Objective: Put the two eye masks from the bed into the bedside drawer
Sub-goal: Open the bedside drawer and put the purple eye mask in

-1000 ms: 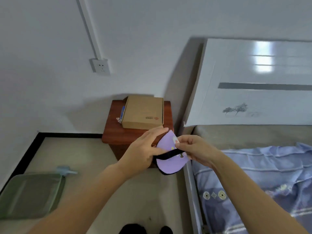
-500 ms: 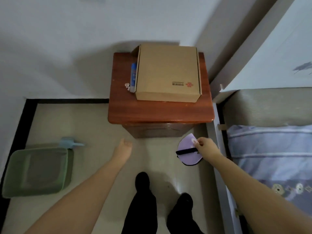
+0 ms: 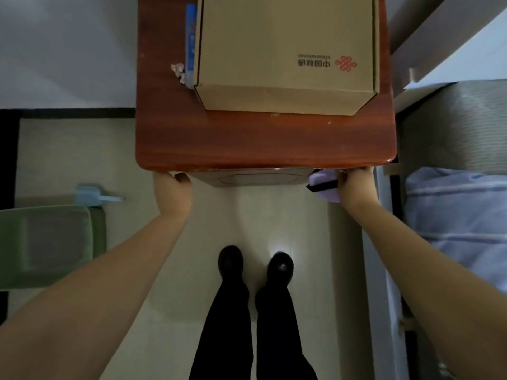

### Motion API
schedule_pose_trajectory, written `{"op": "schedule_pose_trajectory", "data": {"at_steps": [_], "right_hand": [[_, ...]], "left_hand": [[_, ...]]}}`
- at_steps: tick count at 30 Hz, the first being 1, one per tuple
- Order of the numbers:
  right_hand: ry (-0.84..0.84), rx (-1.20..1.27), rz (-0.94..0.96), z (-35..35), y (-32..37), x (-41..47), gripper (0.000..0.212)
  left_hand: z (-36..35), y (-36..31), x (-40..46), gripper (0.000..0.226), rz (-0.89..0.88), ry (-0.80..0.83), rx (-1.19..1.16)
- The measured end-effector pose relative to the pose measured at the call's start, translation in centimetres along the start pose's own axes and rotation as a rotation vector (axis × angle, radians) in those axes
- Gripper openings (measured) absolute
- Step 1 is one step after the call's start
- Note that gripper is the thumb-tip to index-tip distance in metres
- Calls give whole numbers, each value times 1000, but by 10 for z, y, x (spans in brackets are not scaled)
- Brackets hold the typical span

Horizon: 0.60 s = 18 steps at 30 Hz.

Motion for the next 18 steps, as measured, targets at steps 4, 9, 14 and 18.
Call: {"op": "schedule_pose_trajectory", "data": {"at_steps": [4,9,14,18], "right_hand": [[-63,-146,163,5,5,4,29],[57,-139,207,5,3,-11,30],[143,-331,343,12,5,-9,27],[175,-289,387,8,17,-8,26]], "left_hand": [[-4,2,-5,39,20,2,-42],[-11,-23,-72,53,-244,428,-76],[-36,-42,-111,35,409,226,-307],[-15,-8,-38,45,475,15,-270]]}}
Point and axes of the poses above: each hand's wrist, its own x-axis towards the middle knuckle, its own z-axis out of the back of the hand, y = z × x, the point moved 9 cm from there along x, towards the middle knuckle, and after that the axes turned 15 degrees about -y, right-handed, at the moved point
